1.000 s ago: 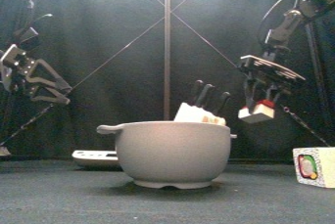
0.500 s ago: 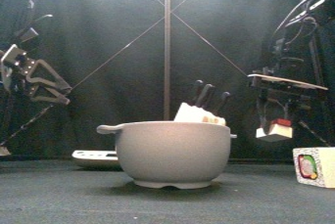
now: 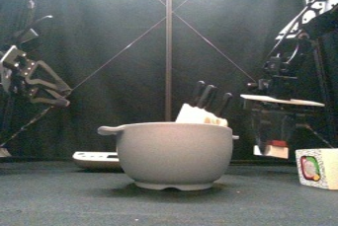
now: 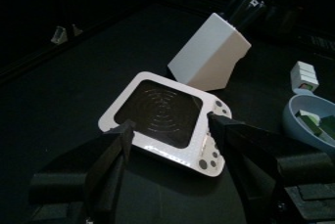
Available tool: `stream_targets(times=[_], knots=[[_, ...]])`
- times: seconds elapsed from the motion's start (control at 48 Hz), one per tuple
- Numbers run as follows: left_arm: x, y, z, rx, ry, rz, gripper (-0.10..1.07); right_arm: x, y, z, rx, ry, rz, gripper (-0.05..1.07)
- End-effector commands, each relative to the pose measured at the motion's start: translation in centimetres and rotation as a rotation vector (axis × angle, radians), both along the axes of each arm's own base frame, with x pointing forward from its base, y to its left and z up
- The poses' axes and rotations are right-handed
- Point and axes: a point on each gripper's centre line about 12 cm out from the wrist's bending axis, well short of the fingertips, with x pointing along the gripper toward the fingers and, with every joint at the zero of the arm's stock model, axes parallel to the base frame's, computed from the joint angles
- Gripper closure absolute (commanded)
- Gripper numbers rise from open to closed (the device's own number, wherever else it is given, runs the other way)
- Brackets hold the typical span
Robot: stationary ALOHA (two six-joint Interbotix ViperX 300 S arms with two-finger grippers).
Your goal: Put salmon sushi right of knife holder
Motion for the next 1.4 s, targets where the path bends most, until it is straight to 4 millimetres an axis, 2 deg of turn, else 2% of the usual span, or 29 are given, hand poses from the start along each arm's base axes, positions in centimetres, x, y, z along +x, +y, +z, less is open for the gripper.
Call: stream_targets(times=[0.0, 0.417, 0.812, 1.375], knots=[[0.22, 0.19, 0.41, 0.005, -0.011, 0.005, 0.02, 0.87, -0.04, 0.37, 0.002, -0.016, 0.000, 0.33], [0.19, 0.15, 0.39, 0.005, -0.011, 0.004, 0.02, 1.04, -0.02, 0.04, 0.004, -0.004, 0.000, 0.30], [0.19, 0.15, 0.39, 0.005, -0.011, 0.004, 0.02, 1.24, 0.56, -0.04, 0.017, -0.004, 0.011, 0.08], [0.19, 0.15, 0.39, 0.005, -0.011, 0.004, 0.02, 1.19, 0.58, 0.13, 0.008, 0.011, 0.012, 0.07]])
